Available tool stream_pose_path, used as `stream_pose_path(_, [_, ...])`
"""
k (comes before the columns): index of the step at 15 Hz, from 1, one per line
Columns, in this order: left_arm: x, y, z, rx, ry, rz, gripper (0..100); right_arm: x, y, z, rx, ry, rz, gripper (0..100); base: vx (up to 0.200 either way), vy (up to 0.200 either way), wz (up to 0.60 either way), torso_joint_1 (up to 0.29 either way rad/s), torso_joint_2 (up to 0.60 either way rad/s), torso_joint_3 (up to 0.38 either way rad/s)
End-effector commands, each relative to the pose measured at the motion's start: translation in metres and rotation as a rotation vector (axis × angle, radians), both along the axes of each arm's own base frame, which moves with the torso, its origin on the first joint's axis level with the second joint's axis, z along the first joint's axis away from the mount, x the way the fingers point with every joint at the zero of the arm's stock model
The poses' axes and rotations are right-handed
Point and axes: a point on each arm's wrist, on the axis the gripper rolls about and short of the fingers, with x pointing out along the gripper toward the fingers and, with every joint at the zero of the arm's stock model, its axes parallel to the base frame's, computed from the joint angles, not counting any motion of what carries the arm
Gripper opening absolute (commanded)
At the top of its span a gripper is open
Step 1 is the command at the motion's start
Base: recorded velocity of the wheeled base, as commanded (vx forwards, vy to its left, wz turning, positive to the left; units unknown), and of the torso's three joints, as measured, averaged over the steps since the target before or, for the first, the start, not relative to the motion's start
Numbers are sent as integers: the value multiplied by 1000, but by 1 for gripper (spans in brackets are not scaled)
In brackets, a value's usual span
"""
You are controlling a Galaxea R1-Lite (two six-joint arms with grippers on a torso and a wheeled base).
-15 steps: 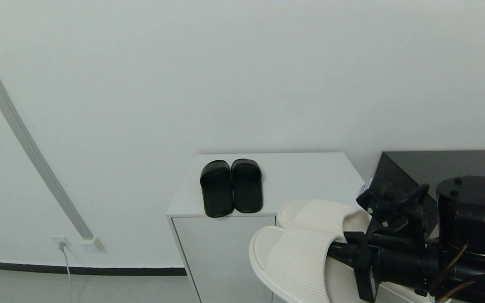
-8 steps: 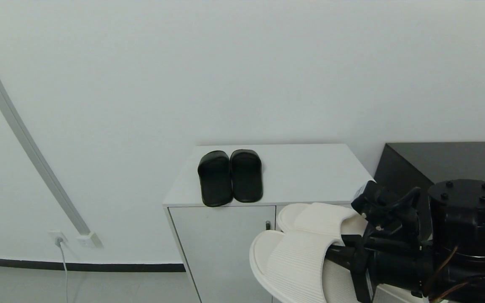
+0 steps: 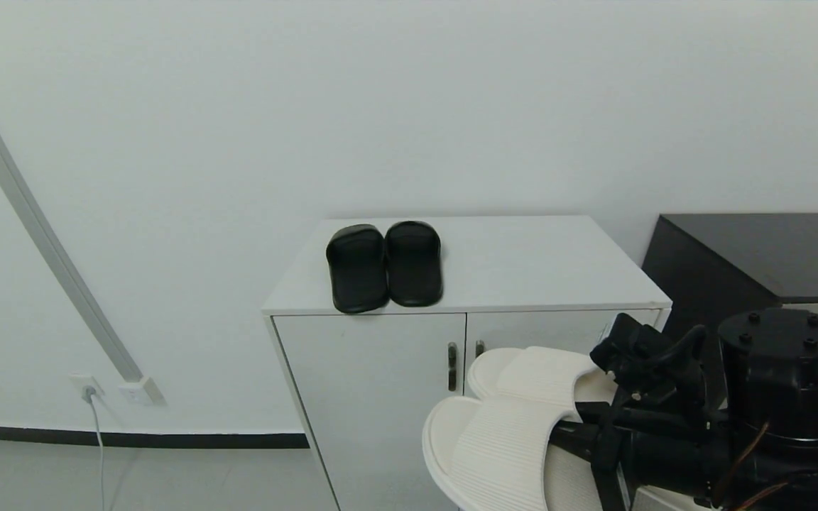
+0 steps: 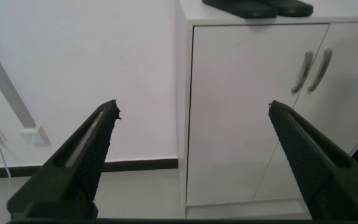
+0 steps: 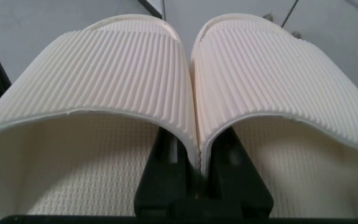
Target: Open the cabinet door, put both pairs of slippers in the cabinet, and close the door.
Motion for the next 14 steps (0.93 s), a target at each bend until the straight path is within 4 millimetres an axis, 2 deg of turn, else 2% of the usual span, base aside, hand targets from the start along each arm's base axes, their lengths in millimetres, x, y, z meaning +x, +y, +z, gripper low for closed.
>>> stream_pose_path(1, [0, 0, 0, 0, 2, 0, 100, 0, 0, -1, -3, 3, 2, 0, 0, 0, 0, -232, 554, 330])
stream_pose_path(14, [0, 0, 0, -1, 0, 0, 100, -4, -3, -4, -11, 8, 5, 0, 0, 0, 0, -179, 504, 328])
